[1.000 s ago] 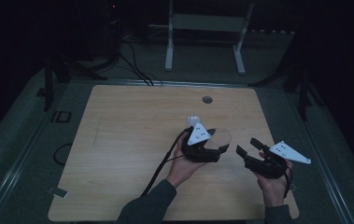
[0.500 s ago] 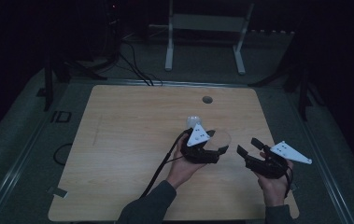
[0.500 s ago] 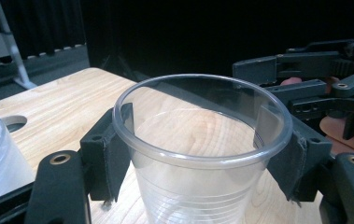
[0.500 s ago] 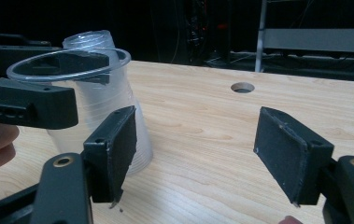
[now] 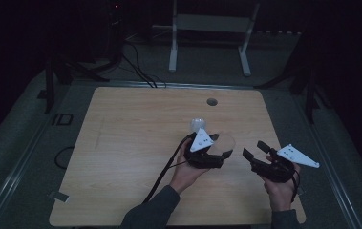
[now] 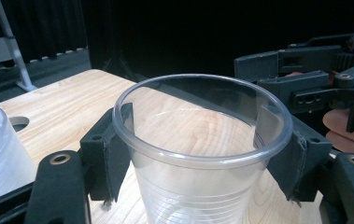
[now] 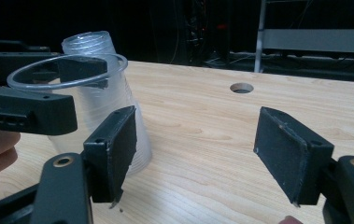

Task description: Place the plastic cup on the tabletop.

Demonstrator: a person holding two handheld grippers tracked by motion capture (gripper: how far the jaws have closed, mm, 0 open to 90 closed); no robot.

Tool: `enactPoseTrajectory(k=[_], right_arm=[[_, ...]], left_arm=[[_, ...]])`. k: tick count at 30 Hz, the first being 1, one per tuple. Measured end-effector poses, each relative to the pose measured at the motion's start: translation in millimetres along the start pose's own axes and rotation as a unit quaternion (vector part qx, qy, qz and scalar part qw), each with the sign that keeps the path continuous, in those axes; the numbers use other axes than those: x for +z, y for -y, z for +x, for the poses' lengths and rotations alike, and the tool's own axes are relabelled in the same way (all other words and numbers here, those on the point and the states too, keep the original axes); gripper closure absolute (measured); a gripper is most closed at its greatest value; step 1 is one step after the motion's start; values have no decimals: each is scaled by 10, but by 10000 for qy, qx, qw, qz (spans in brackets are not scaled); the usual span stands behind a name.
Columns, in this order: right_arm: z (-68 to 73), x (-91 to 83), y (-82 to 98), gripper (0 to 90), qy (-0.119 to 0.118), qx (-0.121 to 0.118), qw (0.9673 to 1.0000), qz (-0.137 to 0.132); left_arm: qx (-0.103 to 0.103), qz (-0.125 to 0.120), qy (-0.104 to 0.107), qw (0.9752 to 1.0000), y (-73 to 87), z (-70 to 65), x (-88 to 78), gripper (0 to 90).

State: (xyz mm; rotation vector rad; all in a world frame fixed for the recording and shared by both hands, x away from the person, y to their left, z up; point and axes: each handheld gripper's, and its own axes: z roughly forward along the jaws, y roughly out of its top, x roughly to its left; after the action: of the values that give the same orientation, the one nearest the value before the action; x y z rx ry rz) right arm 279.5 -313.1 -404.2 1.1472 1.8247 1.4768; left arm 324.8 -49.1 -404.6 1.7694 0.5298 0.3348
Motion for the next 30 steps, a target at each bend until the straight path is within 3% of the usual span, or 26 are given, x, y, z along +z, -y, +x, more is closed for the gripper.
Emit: enactPoseTrajectory(k=[30], right_arm=[[-16,-19,4,296,30,22,10000,-23]], left_arm=[[71,44,-84,9999,230,-20,55,296]])
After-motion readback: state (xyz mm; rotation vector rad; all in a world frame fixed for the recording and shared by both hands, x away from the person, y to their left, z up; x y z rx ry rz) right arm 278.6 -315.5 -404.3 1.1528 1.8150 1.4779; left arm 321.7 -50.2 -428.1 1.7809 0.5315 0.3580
